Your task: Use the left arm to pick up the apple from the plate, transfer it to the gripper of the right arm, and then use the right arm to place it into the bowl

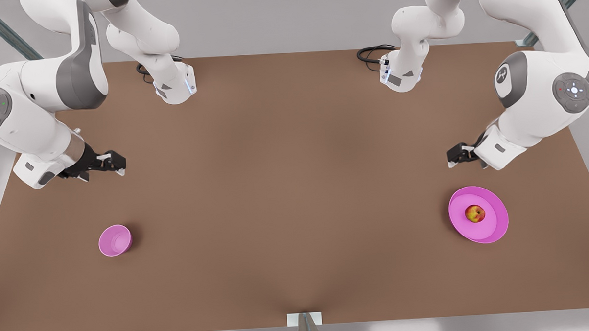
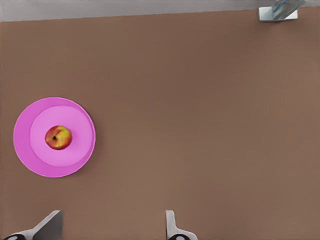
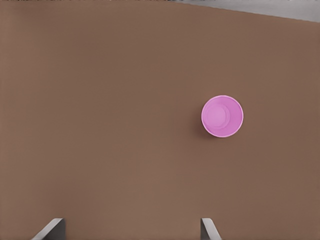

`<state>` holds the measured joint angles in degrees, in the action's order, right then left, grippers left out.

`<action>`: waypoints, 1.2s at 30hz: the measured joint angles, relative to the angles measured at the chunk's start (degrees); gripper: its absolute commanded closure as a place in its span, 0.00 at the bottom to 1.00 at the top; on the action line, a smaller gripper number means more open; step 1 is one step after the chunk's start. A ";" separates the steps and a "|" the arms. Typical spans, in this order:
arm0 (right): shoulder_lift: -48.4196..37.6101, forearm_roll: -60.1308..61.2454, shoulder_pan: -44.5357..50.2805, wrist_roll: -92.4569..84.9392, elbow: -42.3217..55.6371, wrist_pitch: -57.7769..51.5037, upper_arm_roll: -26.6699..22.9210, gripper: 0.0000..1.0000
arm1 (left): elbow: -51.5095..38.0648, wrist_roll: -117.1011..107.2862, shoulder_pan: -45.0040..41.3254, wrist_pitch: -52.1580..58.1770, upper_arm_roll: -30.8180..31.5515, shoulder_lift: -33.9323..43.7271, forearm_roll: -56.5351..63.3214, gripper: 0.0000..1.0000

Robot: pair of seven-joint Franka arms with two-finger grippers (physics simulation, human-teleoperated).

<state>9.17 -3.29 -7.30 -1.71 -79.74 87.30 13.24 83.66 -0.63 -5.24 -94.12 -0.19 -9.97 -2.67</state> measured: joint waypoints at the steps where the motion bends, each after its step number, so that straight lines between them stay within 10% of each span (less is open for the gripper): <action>1: 0.01 -0.01 0.02 -0.05 0.00 0.17 0.00 0.00 | 0.06 0.01 0.05 -0.60 -0.04 -0.38 0.08 0.00; 11: 0.04 -0.08 -0.09 -0.49 0.00 0.96 0.00 0.00 | 3.38 2.92 10.19 -19.88 -6.00 -21.09 -3.80 0.00; 36: -0.05 0.00 -0.27 -0.89 -0.09 0.86 -0.09 0.00 | 13.22 21.05 14.31 -40.81 -5.87 -30.61 -10.07 0.00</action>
<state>9.12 -3.29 -7.57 -2.60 -79.83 88.16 13.15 96.88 20.42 9.06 -134.93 -6.06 -40.57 -12.74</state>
